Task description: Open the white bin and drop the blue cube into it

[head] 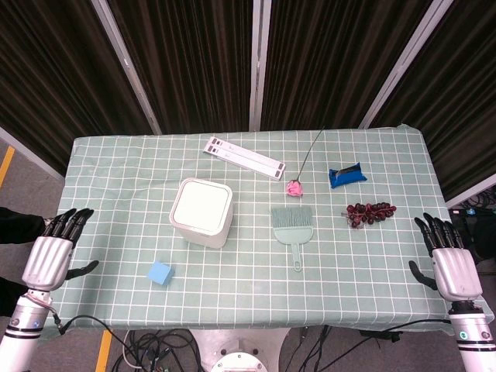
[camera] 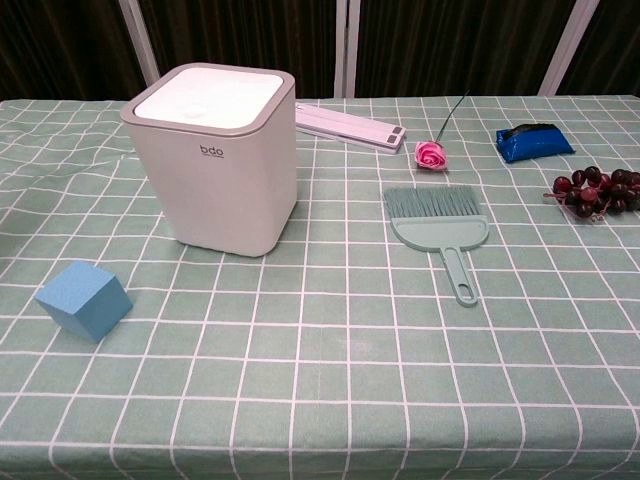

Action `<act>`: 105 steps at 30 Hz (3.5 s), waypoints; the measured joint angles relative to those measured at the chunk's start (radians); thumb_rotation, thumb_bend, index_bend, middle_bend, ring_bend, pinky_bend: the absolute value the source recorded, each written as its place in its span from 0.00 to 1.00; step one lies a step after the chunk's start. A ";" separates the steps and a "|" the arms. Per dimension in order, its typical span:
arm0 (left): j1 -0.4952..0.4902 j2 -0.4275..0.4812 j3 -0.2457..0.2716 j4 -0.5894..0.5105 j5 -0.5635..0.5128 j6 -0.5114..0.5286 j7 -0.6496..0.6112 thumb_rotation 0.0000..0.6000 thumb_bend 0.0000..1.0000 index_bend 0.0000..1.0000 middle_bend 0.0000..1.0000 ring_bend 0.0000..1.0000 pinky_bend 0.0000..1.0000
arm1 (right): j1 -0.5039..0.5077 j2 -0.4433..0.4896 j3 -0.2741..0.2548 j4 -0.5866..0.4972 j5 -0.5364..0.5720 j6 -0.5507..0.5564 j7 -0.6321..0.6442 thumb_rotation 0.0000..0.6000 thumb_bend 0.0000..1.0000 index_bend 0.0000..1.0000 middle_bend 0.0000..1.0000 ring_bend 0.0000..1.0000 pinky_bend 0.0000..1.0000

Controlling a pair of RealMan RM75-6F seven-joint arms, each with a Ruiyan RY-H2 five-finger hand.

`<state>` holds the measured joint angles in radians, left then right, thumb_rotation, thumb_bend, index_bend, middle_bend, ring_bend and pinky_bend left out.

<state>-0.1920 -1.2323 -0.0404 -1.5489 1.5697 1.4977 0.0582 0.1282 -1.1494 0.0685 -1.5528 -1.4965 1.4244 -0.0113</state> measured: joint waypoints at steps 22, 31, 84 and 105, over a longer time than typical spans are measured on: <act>-0.233 0.028 -0.040 -0.156 0.186 -0.202 0.103 1.00 0.05 0.08 0.11 0.07 0.16 | -0.003 -0.019 -0.001 0.024 0.021 -0.005 -0.008 1.00 0.25 0.00 0.00 0.00 0.00; -0.392 -0.061 -0.102 -0.175 0.137 -0.400 0.192 1.00 0.05 0.08 0.12 0.07 0.16 | -0.004 -0.035 -0.003 0.061 0.021 -0.011 0.024 1.00 0.25 0.00 0.00 0.00 0.00; -0.130 0.092 0.094 -0.191 -0.009 -0.171 0.055 1.00 0.05 0.10 0.18 0.05 0.16 | 0.003 -0.035 0.001 0.050 -0.004 0.008 0.022 1.00 0.25 0.00 0.00 0.00 0.00; -0.199 -0.142 0.138 0.035 0.058 -0.371 0.030 1.00 0.10 0.17 0.20 0.10 0.29 | 0.005 -0.006 0.004 0.029 0.014 -0.007 0.018 1.00 0.25 0.00 0.00 0.00 0.00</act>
<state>-0.3906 -1.3748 0.0971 -1.5144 1.6272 1.1265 0.0878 0.1330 -1.1553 0.0724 -1.5236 -1.4828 1.4171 0.0066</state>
